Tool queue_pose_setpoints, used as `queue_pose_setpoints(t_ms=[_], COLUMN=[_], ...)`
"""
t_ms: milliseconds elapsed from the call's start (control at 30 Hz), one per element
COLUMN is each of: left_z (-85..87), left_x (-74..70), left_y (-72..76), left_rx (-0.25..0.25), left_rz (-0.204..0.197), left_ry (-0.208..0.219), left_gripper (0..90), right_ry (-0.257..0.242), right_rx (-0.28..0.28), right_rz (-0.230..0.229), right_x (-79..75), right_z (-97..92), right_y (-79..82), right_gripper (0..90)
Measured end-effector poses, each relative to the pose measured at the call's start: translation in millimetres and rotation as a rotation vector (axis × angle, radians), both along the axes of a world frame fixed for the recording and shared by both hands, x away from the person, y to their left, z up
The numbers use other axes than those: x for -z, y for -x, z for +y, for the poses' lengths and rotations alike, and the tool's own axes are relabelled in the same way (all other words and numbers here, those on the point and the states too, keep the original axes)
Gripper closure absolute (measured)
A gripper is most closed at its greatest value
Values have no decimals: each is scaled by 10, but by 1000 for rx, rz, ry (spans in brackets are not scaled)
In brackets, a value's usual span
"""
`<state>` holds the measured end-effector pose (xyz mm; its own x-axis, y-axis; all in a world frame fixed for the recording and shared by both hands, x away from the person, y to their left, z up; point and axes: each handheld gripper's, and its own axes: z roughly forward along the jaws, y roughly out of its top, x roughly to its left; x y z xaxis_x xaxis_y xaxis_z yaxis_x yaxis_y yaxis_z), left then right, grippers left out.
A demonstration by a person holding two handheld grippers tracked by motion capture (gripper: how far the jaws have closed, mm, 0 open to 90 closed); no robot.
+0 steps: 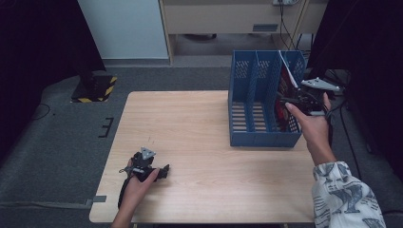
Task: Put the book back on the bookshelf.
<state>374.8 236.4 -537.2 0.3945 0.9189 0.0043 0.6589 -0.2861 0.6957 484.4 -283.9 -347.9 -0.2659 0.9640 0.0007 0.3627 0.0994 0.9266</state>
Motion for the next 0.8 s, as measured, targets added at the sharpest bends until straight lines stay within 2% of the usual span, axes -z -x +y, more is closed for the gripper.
queue_pose_setpoints(t_ms=[600,800], left_z=[-2,-4], left_x=[0,0], left_y=[0,0], left_rx=[0,-2], left_rz=[0,0], left_ry=[0,0], left_gripper=[0,0], right_ry=[-26,-45], right_rx=[-37,-45], right_rz=[30,54], right_x=[235,344], right_z=[7,19], right_y=[197,290], right_gripper=[40,39])
